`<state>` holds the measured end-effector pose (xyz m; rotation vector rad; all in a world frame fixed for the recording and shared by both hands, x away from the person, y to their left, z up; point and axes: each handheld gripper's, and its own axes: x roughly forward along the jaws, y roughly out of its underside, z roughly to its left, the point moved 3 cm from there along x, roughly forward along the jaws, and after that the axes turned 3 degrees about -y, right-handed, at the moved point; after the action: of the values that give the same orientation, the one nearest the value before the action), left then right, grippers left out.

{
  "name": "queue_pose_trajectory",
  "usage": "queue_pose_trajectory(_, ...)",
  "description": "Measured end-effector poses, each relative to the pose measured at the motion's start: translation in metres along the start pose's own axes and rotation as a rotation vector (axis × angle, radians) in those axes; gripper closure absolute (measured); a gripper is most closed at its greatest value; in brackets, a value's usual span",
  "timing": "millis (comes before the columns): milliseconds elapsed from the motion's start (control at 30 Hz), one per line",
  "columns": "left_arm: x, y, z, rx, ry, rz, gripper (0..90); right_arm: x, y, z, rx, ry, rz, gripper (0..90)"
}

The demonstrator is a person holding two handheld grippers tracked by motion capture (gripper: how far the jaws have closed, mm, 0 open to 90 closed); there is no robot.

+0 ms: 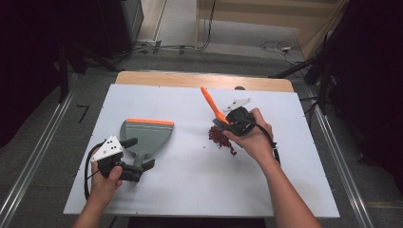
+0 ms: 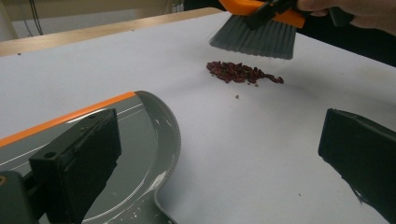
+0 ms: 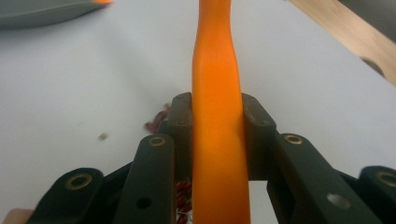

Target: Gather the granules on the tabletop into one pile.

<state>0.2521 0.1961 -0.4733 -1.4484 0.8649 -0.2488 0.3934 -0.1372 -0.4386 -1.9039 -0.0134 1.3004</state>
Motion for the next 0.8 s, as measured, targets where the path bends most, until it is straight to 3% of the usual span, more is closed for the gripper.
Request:
queue_pose_trajectory(67, 0.000, 0.000, 0.000, 0.002, -0.002, 0.007, 0.0, -0.008, 0.005, 0.005, -0.097, -0.113, -0.012, 68.8)
queue_pose_trajectory(167, 0.001, 0.000, -0.001, 0.005, 0.000, 0.007, 0.0, -0.013, 0.015, 0.012, -0.194, -0.273, -0.024, 68.8)
queue_pose_trajectory(233, 0.001, 0.000, -0.002, 0.003, 0.001, 0.007, 0.0, -0.012, 0.023, 0.015, -0.273, -0.353, -0.008, 68.8)
queue_pose_trajectory(333, 0.001, 0.000, -0.001, 0.004, -0.001, 0.007, 0.0, -0.004, 0.035, 0.017, -0.331, -0.429, 0.019, 68.9)
queue_pose_trajectory(433, 0.001, 0.001, -0.002, 0.003, 0.000, 0.009, 0.0, 0.009, 0.042, 0.014, -0.356, -0.451, 0.040, 68.9)
queue_pose_trajectory(500, 0.002, 0.001, -0.002, 0.004, -0.001, 0.010, 0.0, 0.012, 0.040, 0.009, -0.371, -0.468, -0.004, 68.9)
queue_pose_trajectory(800, 0.002, 0.002, 0.000, -0.001, -0.003, 0.011, 0.0, 0.027, 0.025, 0.000, -0.409, -0.451, -0.032, 68.8)
